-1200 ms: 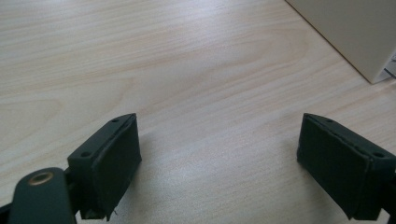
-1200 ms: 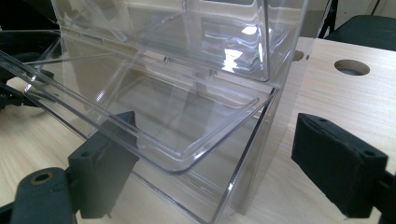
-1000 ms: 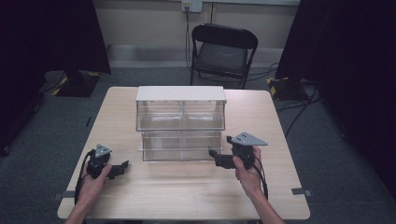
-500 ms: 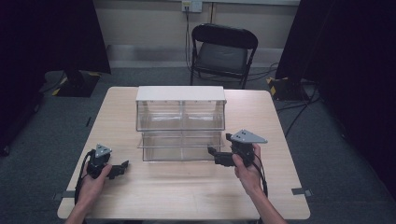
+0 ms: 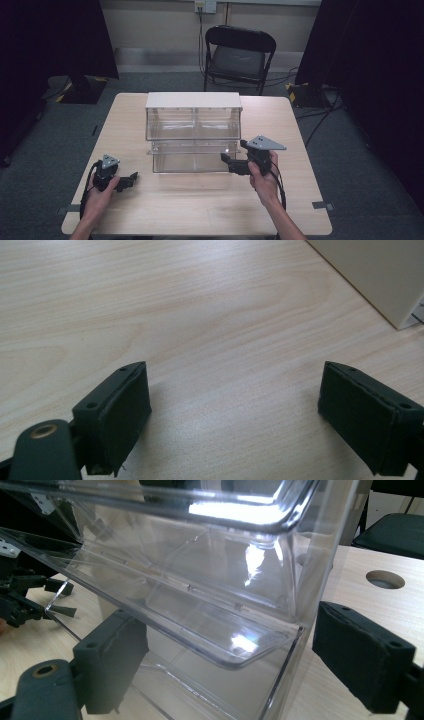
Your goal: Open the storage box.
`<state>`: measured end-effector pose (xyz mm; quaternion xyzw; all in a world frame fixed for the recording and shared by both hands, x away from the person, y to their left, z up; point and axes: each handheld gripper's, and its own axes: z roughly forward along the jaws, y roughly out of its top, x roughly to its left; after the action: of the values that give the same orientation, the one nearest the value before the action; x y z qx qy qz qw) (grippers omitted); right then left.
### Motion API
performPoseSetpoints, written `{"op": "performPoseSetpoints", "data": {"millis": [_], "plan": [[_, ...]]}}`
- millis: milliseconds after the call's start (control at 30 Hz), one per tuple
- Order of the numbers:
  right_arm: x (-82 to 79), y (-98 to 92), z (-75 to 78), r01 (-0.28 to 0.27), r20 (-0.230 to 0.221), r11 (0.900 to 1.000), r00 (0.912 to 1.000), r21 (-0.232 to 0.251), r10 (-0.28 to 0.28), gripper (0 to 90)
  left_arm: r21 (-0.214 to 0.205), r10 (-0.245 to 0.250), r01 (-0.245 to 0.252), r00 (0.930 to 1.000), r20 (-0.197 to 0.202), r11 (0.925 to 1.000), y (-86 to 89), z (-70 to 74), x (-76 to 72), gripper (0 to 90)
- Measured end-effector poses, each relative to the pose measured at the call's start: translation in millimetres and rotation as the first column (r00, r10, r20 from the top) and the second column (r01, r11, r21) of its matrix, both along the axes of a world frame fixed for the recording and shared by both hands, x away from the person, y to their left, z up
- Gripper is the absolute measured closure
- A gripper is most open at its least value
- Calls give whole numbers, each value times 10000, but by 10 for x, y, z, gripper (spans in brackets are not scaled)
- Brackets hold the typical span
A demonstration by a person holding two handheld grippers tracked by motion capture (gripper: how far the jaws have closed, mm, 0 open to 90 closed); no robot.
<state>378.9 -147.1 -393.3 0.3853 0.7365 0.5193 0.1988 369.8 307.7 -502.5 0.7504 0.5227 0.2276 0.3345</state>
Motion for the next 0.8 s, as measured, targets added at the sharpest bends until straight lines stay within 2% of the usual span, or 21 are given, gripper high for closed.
{"op": "performPoseSetpoints", "data": {"millis": [300,800], "plan": [[35,14,55,-6,76,9998,10000,218,4,138,0,-1,1,10000,0,10000,0,0,0,129],[62,27,88,-1,117,9996,9999,272,-2,137,1,-2,2,10000,0,10000,0,0,0,129]]}}
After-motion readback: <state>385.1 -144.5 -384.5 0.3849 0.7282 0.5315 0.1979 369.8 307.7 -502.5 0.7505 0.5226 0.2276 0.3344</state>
